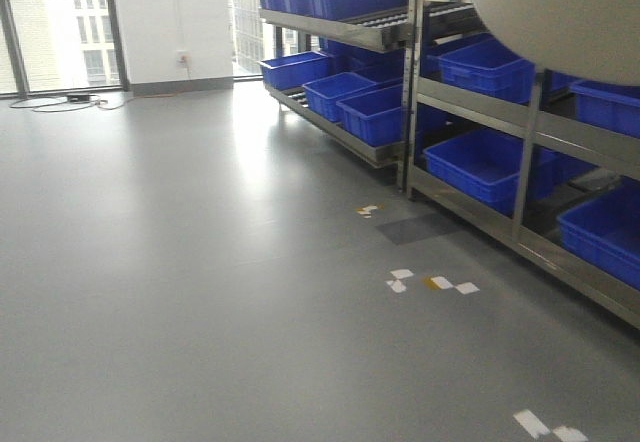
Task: Move white bin to right shelf second layer
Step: 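Drive toward the windows carrying the white bin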
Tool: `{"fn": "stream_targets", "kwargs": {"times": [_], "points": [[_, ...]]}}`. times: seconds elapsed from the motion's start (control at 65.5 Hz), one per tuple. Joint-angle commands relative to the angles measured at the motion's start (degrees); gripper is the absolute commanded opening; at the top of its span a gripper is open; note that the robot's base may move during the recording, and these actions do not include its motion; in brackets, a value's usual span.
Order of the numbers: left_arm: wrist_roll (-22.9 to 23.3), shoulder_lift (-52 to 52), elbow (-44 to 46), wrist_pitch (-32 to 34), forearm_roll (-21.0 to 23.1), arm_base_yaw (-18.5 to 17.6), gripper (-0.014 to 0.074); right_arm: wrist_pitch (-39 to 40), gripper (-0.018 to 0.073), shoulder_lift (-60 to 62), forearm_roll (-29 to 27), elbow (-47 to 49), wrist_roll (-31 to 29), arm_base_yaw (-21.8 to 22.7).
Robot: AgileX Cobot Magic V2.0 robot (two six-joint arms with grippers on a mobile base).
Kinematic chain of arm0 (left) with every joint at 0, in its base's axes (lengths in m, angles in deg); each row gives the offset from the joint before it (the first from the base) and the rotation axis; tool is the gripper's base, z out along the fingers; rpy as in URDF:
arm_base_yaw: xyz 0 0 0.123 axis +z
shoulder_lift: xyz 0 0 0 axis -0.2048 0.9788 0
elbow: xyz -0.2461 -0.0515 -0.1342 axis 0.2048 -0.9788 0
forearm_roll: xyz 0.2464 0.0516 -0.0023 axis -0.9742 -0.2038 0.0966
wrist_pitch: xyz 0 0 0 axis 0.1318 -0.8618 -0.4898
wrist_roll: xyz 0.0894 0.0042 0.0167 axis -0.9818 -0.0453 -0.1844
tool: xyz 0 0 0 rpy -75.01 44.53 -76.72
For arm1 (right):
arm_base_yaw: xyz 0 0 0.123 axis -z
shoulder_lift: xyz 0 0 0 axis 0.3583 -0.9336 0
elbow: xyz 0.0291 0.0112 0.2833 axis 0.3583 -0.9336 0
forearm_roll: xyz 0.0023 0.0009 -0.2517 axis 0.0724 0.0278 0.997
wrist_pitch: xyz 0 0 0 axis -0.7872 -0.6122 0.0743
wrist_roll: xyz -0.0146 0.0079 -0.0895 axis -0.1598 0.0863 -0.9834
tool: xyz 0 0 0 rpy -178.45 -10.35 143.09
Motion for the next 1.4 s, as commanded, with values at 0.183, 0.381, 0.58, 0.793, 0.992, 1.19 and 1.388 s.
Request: {"fn": "stream_targets", "kwargs": {"times": [0.183, 0.381, 0.58, 0.793, 0.992, 1.19, 1.388], "points": [[0.18, -0.18, -2.11, 4.93, 0.00, -0.23, 0.0085, 5.82, 0.0056, 0.39, -0.31, 1.67, -0.11, 0.44], [0.18, -0.18, -2.11, 4.93, 0.00, -0.23, 0.0085, 5.82, 0.0056, 0.39, -0.31, 1.67, -0.11, 0.44], [0.18, -0.18, -2.11, 4.93, 0.00, -0.23, 0.0085, 5.82, 0.0056, 0.39, -0.31, 1.67, -0.11, 0.44], [0.18, -0.18, -2.11, 4.93, 0.00, -0.23, 0.0085, 5.82, 0.0056, 0.39, -0.31, 1.67, -0.11, 0.44], [0.18, -0.18, -2.11, 4.93, 0.00, -0.23, 0.0085, 5.82, 0.0056, 0.39, -0.31, 1.67, -0.11, 0.44], [0.18, -0.18, -2.11, 4.93, 0.00, -0.23, 0.0085, 5.82, 0.0056, 0.39, -0.31, 1.67, -0.11, 0.44], [0.18, -0.18, -2.11, 4.93, 0.00, -0.23, 0.0085, 5.82, 0.0056, 0.39, -0.31, 1.67, -0.11, 0.44]]}}
